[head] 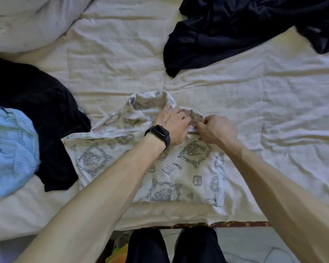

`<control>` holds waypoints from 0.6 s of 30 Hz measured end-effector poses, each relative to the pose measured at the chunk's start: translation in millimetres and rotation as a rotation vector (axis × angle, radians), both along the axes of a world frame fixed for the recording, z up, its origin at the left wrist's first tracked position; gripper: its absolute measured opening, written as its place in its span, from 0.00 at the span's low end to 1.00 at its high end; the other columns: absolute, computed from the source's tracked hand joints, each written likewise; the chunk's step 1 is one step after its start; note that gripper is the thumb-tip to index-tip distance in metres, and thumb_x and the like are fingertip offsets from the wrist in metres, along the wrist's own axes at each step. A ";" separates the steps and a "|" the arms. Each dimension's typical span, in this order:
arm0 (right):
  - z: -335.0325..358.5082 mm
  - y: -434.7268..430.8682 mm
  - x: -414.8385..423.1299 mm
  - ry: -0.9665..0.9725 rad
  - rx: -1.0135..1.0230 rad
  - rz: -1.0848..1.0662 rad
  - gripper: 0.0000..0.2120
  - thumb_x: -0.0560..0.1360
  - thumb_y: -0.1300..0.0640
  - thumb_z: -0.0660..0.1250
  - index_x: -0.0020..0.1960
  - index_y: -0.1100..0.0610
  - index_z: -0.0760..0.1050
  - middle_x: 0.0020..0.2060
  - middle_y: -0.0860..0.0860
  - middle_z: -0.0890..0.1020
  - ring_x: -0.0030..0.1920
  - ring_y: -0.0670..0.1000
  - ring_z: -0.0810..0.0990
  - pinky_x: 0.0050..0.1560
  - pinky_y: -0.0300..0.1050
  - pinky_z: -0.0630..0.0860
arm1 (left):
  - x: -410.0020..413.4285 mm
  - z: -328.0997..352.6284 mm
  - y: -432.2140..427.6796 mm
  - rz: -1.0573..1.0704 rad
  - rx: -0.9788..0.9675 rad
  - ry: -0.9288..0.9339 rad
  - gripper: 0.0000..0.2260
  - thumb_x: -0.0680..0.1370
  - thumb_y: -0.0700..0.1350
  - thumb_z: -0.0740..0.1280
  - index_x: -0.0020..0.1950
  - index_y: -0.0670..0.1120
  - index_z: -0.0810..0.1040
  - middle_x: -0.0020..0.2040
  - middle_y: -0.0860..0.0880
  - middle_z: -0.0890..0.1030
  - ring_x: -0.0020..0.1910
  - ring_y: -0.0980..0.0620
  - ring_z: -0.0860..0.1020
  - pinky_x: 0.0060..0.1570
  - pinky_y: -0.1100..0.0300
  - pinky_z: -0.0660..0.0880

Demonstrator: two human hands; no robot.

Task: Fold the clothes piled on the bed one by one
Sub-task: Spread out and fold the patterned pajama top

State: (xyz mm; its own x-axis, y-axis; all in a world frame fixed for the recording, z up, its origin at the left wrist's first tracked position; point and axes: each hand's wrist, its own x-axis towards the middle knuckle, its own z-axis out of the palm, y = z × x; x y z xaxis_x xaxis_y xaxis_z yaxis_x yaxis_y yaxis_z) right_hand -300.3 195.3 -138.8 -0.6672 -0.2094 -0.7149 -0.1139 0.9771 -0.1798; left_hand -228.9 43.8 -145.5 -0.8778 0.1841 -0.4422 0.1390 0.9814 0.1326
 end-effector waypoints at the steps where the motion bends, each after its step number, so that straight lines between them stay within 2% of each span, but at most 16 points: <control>1: 0.0 3.1 -5.7 -0.030 -0.014 -0.036 0.19 0.78 0.43 0.59 0.36 0.53 0.77 0.31 0.50 0.82 0.41 0.57 0.83 0.38 0.45 0.74 | 1.9 -1.5 -3.4 0.007 0.001 -0.002 0.17 0.82 0.54 0.53 0.55 0.51 0.79 0.53 0.49 0.81 0.55 0.48 0.74 0.65 0.45 0.62; 2: -0.1 8.0 -11.6 -0.053 -0.030 -0.061 0.19 0.78 0.43 0.60 0.36 0.53 0.77 0.31 0.50 0.82 0.40 0.56 0.84 0.39 0.46 0.76 | 5.1 -3.1 -7.4 0.007 -0.003 -0.018 0.19 0.82 0.55 0.51 0.54 0.52 0.80 0.49 0.49 0.79 0.52 0.49 0.73 0.65 0.44 0.62; 4: -0.5 20.0 -21.1 -0.030 -0.028 -0.022 0.17 0.79 0.43 0.61 0.40 0.53 0.78 0.36 0.52 0.84 0.41 0.57 0.83 0.41 0.48 0.79 | 10.6 -4.6 -15.6 0.009 -0.018 -0.072 0.22 0.82 0.57 0.49 0.49 0.52 0.82 0.42 0.50 0.73 0.47 0.50 0.67 0.63 0.44 0.61; 6: -0.7 31.2 -26.1 0.109 -0.009 -0.004 0.14 0.80 0.46 0.61 0.46 0.54 0.78 0.41 0.56 0.83 0.42 0.60 0.80 0.40 0.48 0.74 | 8.9 -5.0 -20.0 0.051 -0.006 -0.086 0.22 0.83 0.57 0.49 0.48 0.52 0.81 0.41 0.51 0.73 0.45 0.51 0.64 0.64 0.43 0.61; 8: -0.9 37.0 -28.2 0.132 -0.109 -0.112 0.11 0.80 0.48 0.62 0.48 0.54 0.79 0.42 0.56 0.83 0.43 0.60 0.80 0.41 0.48 0.74 | 1.7 -5.7 -18.7 0.137 0.036 -0.069 0.19 0.84 0.55 0.49 0.53 0.53 0.78 0.46 0.52 0.79 0.45 0.52 0.67 0.66 0.44 0.61; 10: 0.6 34.4 -24.8 0.079 -0.266 -0.193 0.10 0.79 0.47 0.64 0.47 0.52 0.78 0.40 0.51 0.83 0.42 0.55 0.80 0.41 0.47 0.73 | -9.1 -6.3 -15.8 0.229 0.058 -0.013 0.10 0.83 0.50 0.56 0.60 0.53 0.74 0.53 0.53 0.80 0.47 0.51 0.72 0.65 0.48 0.63; 12: 2.4 27.3 -16.9 0.055 -0.351 -0.199 0.13 0.78 0.41 0.66 0.44 0.50 0.75 0.36 0.46 0.80 0.40 0.51 0.80 0.40 0.47 0.73 | -19.0 -9.7 -10.0 0.250 0.008 0.036 0.15 0.80 0.45 0.65 0.66 0.53 0.71 0.60 0.51 0.77 0.56 0.50 0.75 0.64 0.51 0.65; 14: 1.1 19.7 -6.6 0.011 -0.300 -0.154 0.20 0.76 0.34 0.66 0.44 0.50 0.72 0.36 0.47 0.80 0.39 0.50 0.78 0.39 0.49 0.73 | -27.1 -12.3 -5.5 0.208 -0.059 0.048 0.20 0.78 0.46 0.68 0.69 0.52 0.69 0.63 0.50 0.75 0.63 0.48 0.72 0.67 0.48 0.62; 15: -0.9 17.5 -2.3 -0.018 -0.229 -0.117 0.21 0.76 0.33 0.66 0.44 0.51 0.72 0.37 0.49 0.80 0.39 0.52 0.78 0.37 0.49 0.72 | -31.2 -10.8 -3.2 0.172 -0.088 0.048 0.19 0.78 0.46 0.67 0.69 0.52 0.69 0.63 0.50 0.75 0.63 0.48 0.72 0.69 0.47 0.61; 18: -4.2 16.0 3.9 -0.076 -0.015 0.005 0.19 0.76 0.38 0.66 0.42 0.55 0.77 0.38 0.53 0.81 0.41 0.57 0.80 0.34 0.44 0.69 | -42.0 -8.6 -2.8 0.126 -0.101 0.041 0.15 0.79 0.37 0.59 0.62 0.51 0.74 0.56 0.52 0.78 0.60 0.48 0.73 0.71 0.46 0.59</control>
State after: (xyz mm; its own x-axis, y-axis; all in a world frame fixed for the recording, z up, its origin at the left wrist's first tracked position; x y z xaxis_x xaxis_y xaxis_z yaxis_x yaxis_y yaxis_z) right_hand -296.4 211.3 -143.0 -0.6098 -0.2238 -0.7603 -0.1042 0.9736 -0.2030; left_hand -270.9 41.0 -154.2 -0.9091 0.0279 -0.4157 0.0172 0.9994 0.0296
